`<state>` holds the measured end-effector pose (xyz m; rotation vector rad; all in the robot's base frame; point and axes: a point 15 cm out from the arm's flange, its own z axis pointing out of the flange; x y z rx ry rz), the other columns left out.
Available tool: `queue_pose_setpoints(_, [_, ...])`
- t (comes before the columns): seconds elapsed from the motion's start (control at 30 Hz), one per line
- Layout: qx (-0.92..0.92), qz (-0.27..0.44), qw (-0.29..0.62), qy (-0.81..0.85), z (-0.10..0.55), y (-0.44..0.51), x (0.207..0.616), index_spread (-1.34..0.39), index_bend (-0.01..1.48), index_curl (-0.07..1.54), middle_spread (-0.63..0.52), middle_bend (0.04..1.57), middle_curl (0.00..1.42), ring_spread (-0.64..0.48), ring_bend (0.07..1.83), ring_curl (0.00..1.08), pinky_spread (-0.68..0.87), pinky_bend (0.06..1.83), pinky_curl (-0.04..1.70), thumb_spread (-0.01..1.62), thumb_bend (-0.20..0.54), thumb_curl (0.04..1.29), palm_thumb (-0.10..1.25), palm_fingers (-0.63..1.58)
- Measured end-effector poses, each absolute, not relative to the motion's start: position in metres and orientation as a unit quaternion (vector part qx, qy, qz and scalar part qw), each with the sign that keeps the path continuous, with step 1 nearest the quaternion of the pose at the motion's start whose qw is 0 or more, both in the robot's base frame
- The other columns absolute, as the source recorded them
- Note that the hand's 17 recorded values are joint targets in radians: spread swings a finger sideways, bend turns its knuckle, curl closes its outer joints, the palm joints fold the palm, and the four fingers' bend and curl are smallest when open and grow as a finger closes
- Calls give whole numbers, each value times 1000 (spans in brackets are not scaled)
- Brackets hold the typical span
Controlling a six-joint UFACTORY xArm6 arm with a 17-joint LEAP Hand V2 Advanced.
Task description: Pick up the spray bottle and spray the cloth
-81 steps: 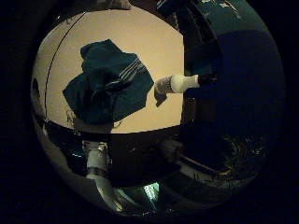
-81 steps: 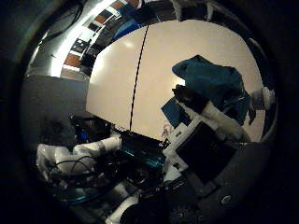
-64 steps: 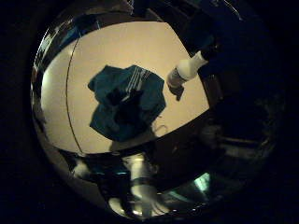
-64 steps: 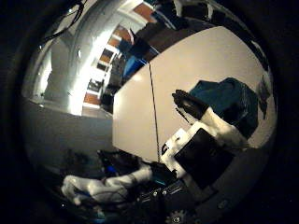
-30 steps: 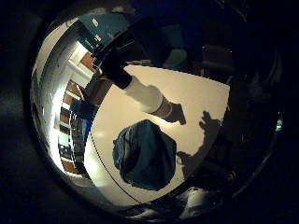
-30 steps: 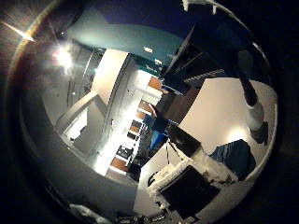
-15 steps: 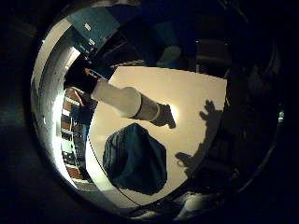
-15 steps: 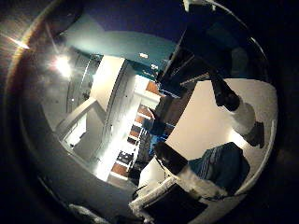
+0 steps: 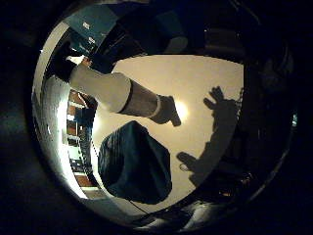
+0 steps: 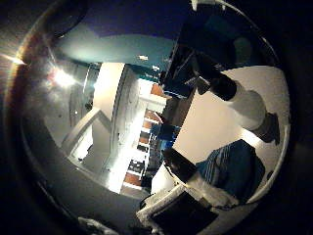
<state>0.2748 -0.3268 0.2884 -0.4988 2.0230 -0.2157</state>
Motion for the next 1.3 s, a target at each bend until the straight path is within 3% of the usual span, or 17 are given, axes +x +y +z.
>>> queue_pose_setpoints(0.6, [-212, -63, 477, 851, 247, -333, 299, -106, 155, 276, 271, 219, 340, 304, 401, 276, 444, 701, 105, 1052, -24, 345, 622, 19])
queue_pose_setpoints(1.3, [-224, -54, 484, 844, 242, -332, 332, -69, 160, 270, 298, 283, 348, 331, 481, 287, 477, 741, 85, 1055, -24, 350, 616, 55])
